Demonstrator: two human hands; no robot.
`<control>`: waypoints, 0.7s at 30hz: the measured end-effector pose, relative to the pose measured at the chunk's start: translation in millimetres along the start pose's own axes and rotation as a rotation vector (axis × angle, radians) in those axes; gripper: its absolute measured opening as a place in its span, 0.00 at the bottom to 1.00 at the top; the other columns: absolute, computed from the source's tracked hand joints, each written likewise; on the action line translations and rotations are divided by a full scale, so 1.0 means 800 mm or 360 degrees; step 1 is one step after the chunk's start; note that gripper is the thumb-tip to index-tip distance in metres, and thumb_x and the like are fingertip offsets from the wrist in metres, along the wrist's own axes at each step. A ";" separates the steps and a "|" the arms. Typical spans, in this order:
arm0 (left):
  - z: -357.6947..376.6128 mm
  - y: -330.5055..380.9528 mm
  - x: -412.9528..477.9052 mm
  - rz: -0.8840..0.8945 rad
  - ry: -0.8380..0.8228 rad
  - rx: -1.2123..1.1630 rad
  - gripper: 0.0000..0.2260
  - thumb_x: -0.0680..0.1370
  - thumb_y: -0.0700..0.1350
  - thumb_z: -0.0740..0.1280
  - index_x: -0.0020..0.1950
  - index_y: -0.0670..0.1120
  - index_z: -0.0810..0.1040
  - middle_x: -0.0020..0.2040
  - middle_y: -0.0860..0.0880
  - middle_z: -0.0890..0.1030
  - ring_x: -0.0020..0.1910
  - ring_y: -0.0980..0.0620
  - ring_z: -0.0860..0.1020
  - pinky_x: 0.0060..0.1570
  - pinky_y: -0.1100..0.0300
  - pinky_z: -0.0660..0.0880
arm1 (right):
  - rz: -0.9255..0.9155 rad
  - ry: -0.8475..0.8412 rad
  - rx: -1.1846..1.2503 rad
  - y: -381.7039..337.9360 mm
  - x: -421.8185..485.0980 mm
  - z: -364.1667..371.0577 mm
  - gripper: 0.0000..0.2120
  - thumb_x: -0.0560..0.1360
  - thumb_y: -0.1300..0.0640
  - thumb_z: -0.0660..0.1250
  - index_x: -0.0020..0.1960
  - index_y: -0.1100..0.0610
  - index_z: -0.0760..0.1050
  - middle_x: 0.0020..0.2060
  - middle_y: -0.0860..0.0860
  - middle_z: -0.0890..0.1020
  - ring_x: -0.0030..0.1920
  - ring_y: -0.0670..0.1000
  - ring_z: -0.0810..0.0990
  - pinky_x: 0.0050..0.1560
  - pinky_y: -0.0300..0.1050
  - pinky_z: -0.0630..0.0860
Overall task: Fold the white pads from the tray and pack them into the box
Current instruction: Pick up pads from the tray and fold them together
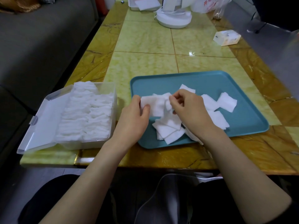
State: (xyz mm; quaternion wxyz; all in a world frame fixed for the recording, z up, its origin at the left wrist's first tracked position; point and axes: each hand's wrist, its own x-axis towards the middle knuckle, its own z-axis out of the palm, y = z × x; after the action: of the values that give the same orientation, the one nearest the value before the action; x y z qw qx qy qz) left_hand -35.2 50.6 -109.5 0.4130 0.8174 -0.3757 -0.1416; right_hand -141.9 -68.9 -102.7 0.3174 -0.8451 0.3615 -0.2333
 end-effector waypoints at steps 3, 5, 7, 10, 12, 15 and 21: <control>-0.005 0.001 0.001 0.0002 0.0138 0.0038 0.08 0.81 0.45 0.59 0.45 0.42 0.66 0.33 0.50 0.70 0.33 0.50 0.69 0.31 0.57 0.60 | -0.0024 0.0183 0.0061 -0.001 0.000 -0.006 0.09 0.78 0.53 0.61 0.42 0.56 0.73 0.32 0.46 0.76 0.38 0.51 0.78 0.44 0.51 0.76; -0.008 0.002 0.002 -0.0029 0.0250 0.0037 0.06 0.80 0.44 0.59 0.48 0.42 0.68 0.35 0.50 0.71 0.37 0.46 0.71 0.34 0.54 0.60 | -0.0094 0.0279 0.0053 -0.003 -0.001 -0.009 0.09 0.78 0.53 0.61 0.42 0.56 0.73 0.33 0.47 0.76 0.38 0.51 0.77 0.44 0.51 0.74; -0.012 0.004 0.001 -0.0063 0.0335 0.0012 0.06 0.80 0.44 0.59 0.51 0.42 0.70 0.39 0.47 0.74 0.42 0.44 0.73 0.37 0.52 0.64 | -0.0180 0.0308 0.0015 -0.005 -0.003 -0.009 0.09 0.78 0.53 0.61 0.43 0.57 0.73 0.34 0.48 0.77 0.38 0.50 0.76 0.43 0.52 0.74; -0.014 0.003 0.001 -0.0081 0.0359 0.0007 0.06 0.80 0.44 0.60 0.52 0.42 0.71 0.41 0.45 0.78 0.43 0.43 0.75 0.37 0.54 0.64 | -0.0253 0.0255 0.0014 -0.008 -0.008 -0.005 0.10 0.78 0.53 0.61 0.43 0.58 0.74 0.35 0.50 0.78 0.38 0.51 0.76 0.43 0.51 0.74; -0.011 0.002 0.002 -0.0092 0.0310 0.0008 0.04 0.79 0.45 0.61 0.50 0.44 0.72 0.38 0.48 0.77 0.42 0.45 0.75 0.36 0.56 0.62 | -0.0287 0.0222 0.0010 -0.010 -0.011 0.000 0.10 0.78 0.53 0.62 0.42 0.58 0.73 0.34 0.50 0.78 0.37 0.50 0.76 0.41 0.47 0.72; -0.006 0.001 0.002 -0.0060 0.0200 -0.0022 0.03 0.79 0.46 0.62 0.48 0.48 0.71 0.35 0.56 0.76 0.36 0.56 0.75 0.31 0.66 0.65 | -0.0352 0.0127 0.0004 -0.012 -0.014 0.006 0.09 0.77 0.54 0.63 0.41 0.57 0.72 0.33 0.49 0.77 0.35 0.49 0.75 0.40 0.45 0.72; -0.002 -0.002 0.005 -0.0026 0.0165 -0.0022 0.04 0.80 0.47 0.61 0.47 0.48 0.72 0.33 0.58 0.75 0.32 0.63 0.72 0.31 0.74 0.66 | -0.0482 -0.0054 0.0028 -0.017 -0.022 0.017 0.08 0.77 0.55 0.63 0.43 0.59 0.73 0.35 0.51 0.78 0.37 0.50 0.76 0.42 0.49 0.73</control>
State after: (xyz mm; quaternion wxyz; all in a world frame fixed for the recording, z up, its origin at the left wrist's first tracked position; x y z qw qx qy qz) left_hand -31.1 48.9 -109.3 0.4363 0.8239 -0.3461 -0.1050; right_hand -138.4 -43.1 -105.3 0.2920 -0.8909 0.2225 -0.2674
